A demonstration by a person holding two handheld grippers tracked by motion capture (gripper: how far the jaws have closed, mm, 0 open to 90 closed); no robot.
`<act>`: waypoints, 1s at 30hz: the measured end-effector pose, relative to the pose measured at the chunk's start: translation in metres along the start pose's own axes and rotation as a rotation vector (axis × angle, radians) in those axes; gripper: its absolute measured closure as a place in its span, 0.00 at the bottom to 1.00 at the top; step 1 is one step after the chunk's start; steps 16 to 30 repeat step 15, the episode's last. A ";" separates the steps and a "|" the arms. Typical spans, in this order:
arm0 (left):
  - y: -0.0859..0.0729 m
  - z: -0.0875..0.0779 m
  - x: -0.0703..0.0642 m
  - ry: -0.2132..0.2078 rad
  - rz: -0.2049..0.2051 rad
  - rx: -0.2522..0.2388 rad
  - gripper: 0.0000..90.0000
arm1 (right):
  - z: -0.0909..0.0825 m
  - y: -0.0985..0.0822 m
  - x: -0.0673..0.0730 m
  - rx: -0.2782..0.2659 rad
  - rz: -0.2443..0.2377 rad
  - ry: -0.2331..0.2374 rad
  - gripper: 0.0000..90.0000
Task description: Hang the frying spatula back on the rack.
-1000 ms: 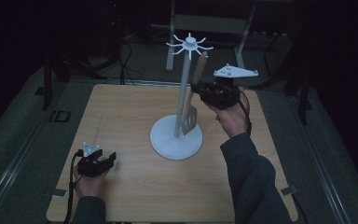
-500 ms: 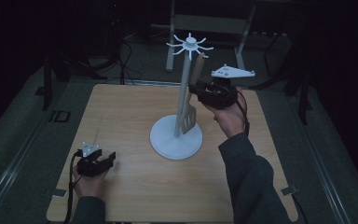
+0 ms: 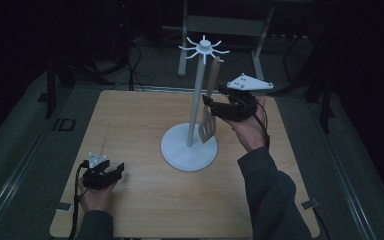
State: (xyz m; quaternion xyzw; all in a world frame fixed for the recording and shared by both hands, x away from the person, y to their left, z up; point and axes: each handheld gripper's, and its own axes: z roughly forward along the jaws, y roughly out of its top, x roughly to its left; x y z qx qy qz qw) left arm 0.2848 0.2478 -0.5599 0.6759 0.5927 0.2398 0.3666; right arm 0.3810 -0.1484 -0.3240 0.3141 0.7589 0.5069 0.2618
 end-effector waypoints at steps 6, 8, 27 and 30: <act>0.000 0.000 0.000 0.000 0.000 0.000 0.44 | -0.004 -0.007 0.000 0.015 -0.014 -0.019 0.32; 0.000 0.000 0.000 0.001 0.000 0.002 0.44 | -0.006 -0.012 -0.001 0.022 -0.017 -0.025 0.31; 0.000 0.000 0.000 0.002 0.001 0.001 0.44 | -0.018 -0.044 -0.016 0.068 0.007 -0.063 0.31; 0.000 0.000 0.000 0.002 0.001 0.001 0.44 | -0.018 -0.044 -0.016 0.068 0.007 -0.063 0.31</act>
